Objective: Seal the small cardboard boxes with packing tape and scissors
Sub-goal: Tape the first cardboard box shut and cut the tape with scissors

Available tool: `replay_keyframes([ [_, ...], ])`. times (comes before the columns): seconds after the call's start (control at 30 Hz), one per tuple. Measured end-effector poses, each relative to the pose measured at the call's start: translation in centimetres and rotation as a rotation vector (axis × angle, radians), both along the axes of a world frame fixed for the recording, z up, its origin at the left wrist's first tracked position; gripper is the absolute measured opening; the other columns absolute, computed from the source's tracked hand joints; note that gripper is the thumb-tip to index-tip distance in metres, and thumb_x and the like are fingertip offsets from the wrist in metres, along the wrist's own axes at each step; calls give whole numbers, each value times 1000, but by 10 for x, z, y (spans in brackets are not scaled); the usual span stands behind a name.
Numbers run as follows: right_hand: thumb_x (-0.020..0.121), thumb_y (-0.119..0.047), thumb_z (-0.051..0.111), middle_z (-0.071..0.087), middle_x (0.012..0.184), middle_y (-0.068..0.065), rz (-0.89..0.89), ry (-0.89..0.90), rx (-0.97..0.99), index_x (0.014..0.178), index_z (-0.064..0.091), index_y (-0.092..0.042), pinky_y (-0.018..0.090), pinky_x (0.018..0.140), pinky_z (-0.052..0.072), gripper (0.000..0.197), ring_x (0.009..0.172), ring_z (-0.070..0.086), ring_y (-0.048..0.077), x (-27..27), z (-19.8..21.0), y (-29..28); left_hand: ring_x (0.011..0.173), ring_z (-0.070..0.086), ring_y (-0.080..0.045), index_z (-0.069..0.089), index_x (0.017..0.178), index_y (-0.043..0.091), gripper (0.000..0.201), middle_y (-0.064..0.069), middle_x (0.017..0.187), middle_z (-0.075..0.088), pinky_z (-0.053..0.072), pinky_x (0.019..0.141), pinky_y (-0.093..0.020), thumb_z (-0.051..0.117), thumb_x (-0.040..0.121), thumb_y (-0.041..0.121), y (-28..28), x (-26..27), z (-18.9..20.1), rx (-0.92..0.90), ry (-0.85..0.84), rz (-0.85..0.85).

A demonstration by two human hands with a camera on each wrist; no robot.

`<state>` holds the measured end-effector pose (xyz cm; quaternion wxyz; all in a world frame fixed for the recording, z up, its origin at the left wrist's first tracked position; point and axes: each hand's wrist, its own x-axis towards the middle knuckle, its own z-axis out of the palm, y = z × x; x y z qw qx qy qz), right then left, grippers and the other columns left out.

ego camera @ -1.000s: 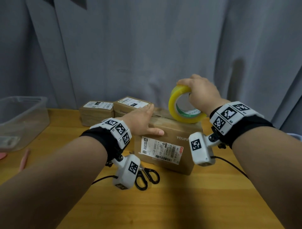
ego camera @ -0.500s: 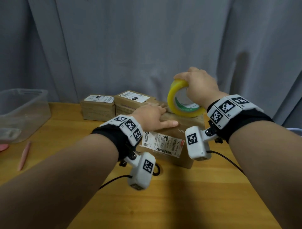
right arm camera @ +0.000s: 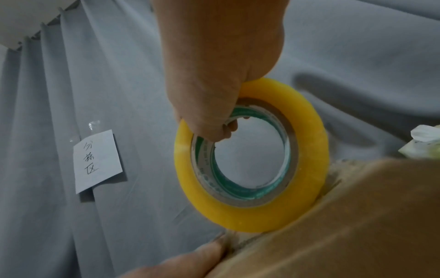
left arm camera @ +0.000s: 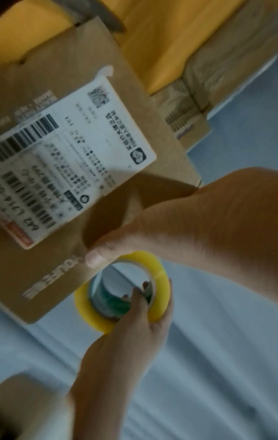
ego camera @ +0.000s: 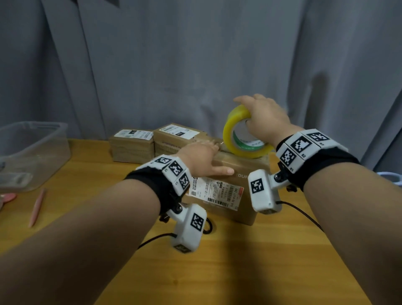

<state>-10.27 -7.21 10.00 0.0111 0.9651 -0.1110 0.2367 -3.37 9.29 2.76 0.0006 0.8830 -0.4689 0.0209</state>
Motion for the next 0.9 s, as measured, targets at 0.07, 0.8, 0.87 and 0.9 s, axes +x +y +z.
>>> replay_keyframes([
  [0.07,83,1,42,47,123,9,39,22,-13,135,40,-32,44,83,43,61,113,47,37,-3,3,-2,141,28,-22,27,148,12,96,-7,155,27,24,115,-38,43,78,75,1,7,-1,-30,15,-6],
  [0.8,92,-11,45,55,126,2,-73,285,-357,119,63,-37,38,83,40,41,115,52,31,-31,23,15,143,14,-38,6,145,49,101,-19,157,11,20,111,-60,28,58,95,-22,-13,11,170,39,80],
  [0.87,92,-10,45,56,125,2,-84,297,-363,118,63,-36,38,81,39,41,114,52,30,-30,24,17,144,16,-31,6,148,43,106,-10,159,7,18,113,-57,25,57,93,-10,-6,15,177,48,59],
  [0.9,91,-9,45,56,124,2,-91,301,-358,117,63,-37,38,80,38,42,114,53,30,-31,24,15,145,17,-26,7,150,38,107,-4,160,5,17,115,-55,24,58,91,0,0,17,185,35,58],
])
